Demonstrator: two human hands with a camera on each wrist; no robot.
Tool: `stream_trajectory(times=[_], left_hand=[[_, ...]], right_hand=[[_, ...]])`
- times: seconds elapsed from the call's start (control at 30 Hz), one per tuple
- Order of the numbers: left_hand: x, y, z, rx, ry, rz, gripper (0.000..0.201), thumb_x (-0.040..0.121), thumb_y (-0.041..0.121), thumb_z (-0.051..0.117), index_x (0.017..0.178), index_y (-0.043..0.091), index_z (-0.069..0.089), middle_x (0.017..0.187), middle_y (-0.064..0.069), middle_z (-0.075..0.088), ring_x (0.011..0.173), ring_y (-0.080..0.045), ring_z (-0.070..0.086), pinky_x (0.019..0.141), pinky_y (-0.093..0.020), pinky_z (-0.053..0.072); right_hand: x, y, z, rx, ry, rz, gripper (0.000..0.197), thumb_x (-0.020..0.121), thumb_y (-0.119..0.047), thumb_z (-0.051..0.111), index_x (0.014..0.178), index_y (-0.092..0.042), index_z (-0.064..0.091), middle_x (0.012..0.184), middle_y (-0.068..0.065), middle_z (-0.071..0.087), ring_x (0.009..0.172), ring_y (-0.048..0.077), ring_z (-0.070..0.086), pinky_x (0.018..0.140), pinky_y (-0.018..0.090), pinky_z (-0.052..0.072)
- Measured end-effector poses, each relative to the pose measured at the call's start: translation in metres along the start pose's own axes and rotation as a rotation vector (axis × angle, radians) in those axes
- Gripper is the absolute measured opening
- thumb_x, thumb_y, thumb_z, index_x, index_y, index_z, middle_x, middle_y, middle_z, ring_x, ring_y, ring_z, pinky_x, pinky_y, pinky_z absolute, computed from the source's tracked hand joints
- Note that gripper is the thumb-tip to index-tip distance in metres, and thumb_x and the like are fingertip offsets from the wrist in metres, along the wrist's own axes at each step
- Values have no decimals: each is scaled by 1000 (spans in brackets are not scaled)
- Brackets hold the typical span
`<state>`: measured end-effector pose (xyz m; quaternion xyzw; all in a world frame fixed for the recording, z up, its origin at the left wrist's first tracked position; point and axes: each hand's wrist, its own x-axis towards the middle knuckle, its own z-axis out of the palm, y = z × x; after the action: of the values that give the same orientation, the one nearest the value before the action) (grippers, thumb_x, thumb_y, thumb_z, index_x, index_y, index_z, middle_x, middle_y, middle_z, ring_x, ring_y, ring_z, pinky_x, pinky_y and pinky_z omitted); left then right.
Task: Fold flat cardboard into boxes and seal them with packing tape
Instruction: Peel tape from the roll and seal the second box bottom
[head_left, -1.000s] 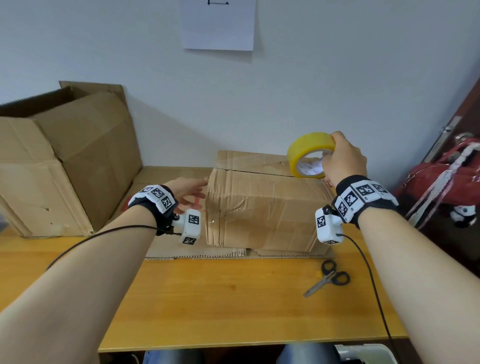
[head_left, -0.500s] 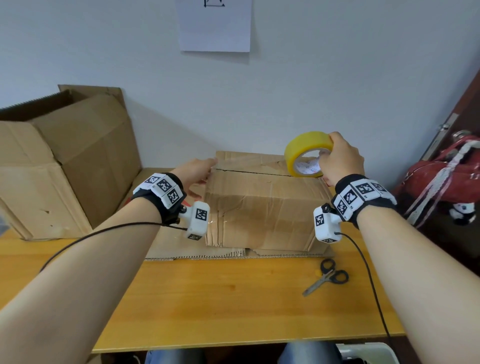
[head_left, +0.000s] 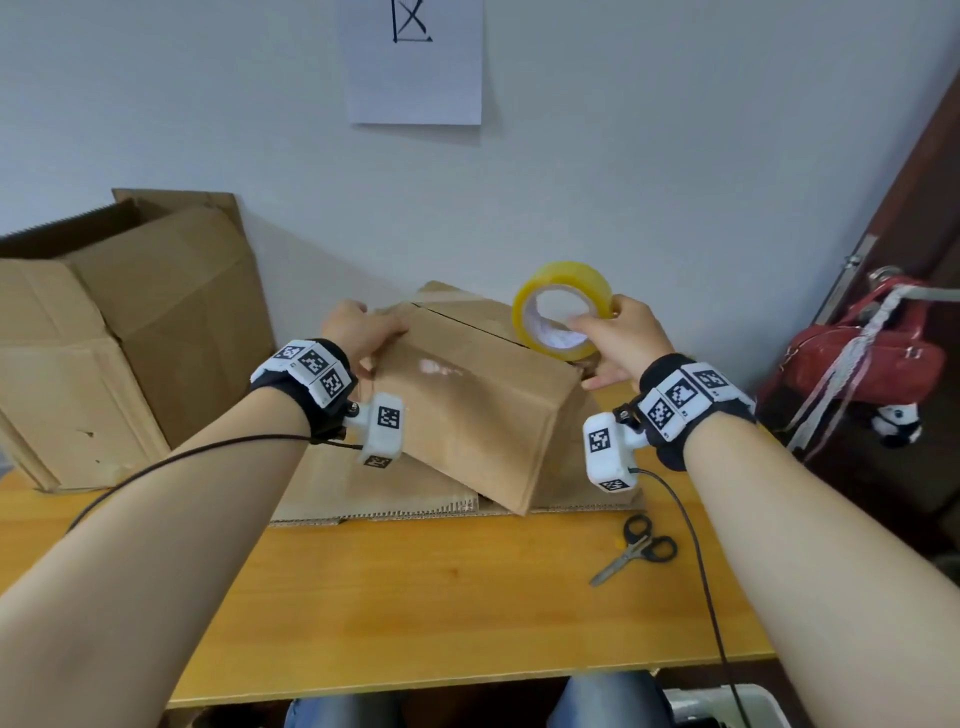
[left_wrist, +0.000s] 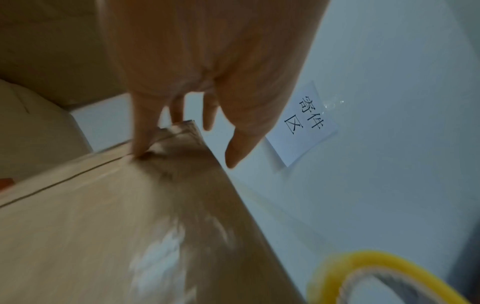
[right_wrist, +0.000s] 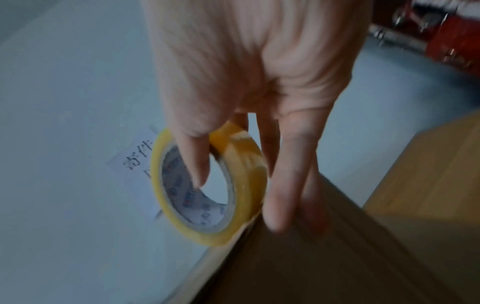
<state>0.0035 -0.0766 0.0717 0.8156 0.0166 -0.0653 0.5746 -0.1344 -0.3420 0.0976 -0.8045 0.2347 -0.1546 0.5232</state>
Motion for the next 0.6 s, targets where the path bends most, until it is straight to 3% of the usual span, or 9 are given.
stream_trajectory(times=[0.1,0.2,0.27,0.37,0.47,0.53,0.6], left_hand=[[2,-1,0,-68,118,138,67,82,15,75,142,12,45,128,-8,53,109,-25,60,94,-40,55],[-3,-3,2,-152,-31,161,38,85,7,75,121,10,64,110,-11,63,82,-17,59,88,-39,55],[-12,-5,2,-61,-85,200,19,86,11,75,103,16,71,100,-8,64,79,-18,55,80,-35,51],[-27,-8,2,69,-174,244,24,84,26,78,107,24,71,102,5,66,92,-14,59,79,-34,47],[-39,-9,5,195,-331,280,44,79,39,83,119,34,67,123,11,60,116,-13,55,93,-37,47],[-44,-9,10,367,-436,308,65,68,52,86,127,42,60,148,11,37,134,-16,41,104,-39,44],[-46,-9,14,558,-452,338,83,52,64,85,128,53,52,161,10,12,145,-21,26,114,-47,35]], right_hand=[[-13,-9,19,158,-213,31,44,84,-34,81,116,-14,58,111,0,58,73,38,75,70,43,64],[-18,-13,40,240,-306,-9,48,82,-34,83,118,-9,63,123,8,63,77,37,75,76,46,63],[-19,-15,50,227,-303,-46,48,79,-35,84,115,-8,67,120,8,66,76,35,76,76,45,63],[-17,-18,56,238,-314,-57,52,77,-39,85,115,-8,67,119,8,68,78,33,76,80,45,63],[-16,-19,57,239,-332,-51,52,79,-39,84,116,-8,66,121,9,68,82,30,76,81,44,62],[-17,-19,54,251,-352,-44,46,82,-31,83,117,-6,67,122,11,67,85,30,76,82,43,62],[-18,-20,47,272,-380,-37,41,85,-17,79,119,-2,64,122,16,67,88,32,76,84,42,62]])
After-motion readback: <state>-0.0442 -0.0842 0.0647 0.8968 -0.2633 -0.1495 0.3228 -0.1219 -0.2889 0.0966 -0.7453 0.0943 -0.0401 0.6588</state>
